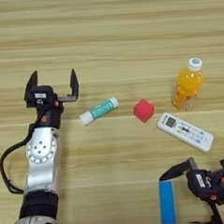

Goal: Move the objects on the table

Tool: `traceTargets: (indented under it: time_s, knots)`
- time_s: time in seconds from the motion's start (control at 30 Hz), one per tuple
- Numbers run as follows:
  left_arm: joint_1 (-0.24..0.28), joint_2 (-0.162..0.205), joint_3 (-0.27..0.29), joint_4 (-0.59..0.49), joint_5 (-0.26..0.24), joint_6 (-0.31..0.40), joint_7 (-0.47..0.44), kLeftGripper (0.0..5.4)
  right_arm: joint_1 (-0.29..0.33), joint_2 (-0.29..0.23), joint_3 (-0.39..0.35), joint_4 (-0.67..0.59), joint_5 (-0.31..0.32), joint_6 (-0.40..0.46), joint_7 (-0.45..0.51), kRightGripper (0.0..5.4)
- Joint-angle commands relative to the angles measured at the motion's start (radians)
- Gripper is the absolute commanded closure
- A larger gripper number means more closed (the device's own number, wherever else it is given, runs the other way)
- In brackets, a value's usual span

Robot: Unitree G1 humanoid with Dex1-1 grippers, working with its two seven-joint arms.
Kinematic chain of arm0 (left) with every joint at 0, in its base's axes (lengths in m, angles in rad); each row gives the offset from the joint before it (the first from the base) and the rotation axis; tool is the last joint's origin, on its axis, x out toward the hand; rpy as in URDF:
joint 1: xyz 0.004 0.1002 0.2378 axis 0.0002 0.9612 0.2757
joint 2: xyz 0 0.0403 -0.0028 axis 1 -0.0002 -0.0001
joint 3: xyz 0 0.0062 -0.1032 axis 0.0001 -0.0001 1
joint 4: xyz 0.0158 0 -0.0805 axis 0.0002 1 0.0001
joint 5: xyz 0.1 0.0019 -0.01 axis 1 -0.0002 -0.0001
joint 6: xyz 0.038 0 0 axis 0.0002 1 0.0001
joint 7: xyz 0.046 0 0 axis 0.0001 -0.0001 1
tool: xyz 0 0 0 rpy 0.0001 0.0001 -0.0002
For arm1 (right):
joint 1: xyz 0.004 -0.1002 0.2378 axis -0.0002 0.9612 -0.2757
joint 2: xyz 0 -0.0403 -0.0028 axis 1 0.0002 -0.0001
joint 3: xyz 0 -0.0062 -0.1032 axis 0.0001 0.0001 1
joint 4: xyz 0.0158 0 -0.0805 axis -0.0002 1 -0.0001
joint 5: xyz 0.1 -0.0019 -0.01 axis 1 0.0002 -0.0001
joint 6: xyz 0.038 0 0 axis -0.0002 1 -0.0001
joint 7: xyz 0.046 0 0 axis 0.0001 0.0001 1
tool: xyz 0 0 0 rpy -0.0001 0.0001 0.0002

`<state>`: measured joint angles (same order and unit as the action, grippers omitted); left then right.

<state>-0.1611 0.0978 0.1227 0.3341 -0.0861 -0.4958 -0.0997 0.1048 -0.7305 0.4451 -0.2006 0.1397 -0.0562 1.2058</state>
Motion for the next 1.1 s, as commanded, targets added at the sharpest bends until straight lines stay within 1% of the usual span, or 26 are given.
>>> traceTargets:
  time_s: [0.03, 0.27, 0.63, 0.8, 0.97, 1.1]
  knots:
    - [0.007, 0.008, 0.002, -0.007, 0.0, 0.012, -0.005, 0.0, -0.008, 0.0, 0.01, 0.009, -0.024, 0.009, -0.006, 0.02]
    - [0.008, 0.008, 0.003, -0.005, 0.0, 0.009, -0.006, 0.0, -0.008, 0.008, 0.011, 0.014, -0.024, 0.004, -0.01, 0.84]
    - [0.007, 0.008, 0.003, -0.003, 0.0, 0.008, -0.006, 0.0, -0.008, 0.017, 0.01, 0.02, -0.025, 0.002, -0.012, 0.84]
    - [0.006, 0.008, 0.004, -0.002, 0.0, 0.008, -0.006, 0.0, -0.014, 0.026, -0.002, 0.025, -0.016, 0.008, -0.022, 0.84]
    - [0.005, 0.008, 0.003, -0.001, 0.001, 0.007, -0.005, 0.0, -0.033, 0.041, -0.027, 0.033, 0.003, 0.02, -0.044, 0.84]
    - [0.004, 0.007, 0.003, 0.002, 0.002, 0.006, -0.005, 0.0, -0.071, 0.079, -0.064, 0.06, 0.009, 0.038, -0.1, 0.86]
